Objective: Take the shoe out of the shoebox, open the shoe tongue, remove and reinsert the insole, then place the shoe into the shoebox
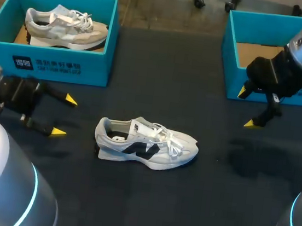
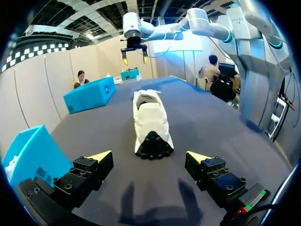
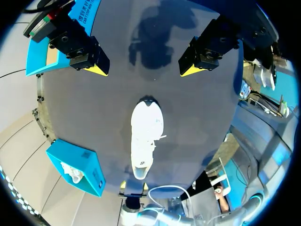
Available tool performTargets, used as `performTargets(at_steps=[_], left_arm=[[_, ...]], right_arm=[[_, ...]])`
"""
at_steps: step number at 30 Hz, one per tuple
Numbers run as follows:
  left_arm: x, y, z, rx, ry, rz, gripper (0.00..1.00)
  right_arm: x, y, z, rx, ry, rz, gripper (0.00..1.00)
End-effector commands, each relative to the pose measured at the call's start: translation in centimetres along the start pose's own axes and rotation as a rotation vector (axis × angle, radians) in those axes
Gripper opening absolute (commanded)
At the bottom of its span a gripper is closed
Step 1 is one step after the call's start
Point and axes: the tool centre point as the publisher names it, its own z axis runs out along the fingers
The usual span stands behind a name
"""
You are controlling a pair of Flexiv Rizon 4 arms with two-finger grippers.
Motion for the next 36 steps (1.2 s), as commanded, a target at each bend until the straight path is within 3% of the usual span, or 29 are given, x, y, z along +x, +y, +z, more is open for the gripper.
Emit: performTargets(at_steps=[1, 16, 36], left_arm=[[-0.2, 0.5, 1.8, 0.010, -0.003, -0.020, 1.00], [1.1, 0.2, 6.9, 0.029, -0.028, -0.103, 1.00], [1.3, -0.2, 10.4, 0.037, -0.047, -0.162, 1.00]], right_arm=[[0.0, 0.0, 0.1, 0.002, -0.001, 0.000, 1.00], [0.0, 0.0, 0.1, 0.002, -0.001, 0.000, 1.00], [0.0, 0.0, 0.1, 0.002, -0.001, 0.000, 1.00]])
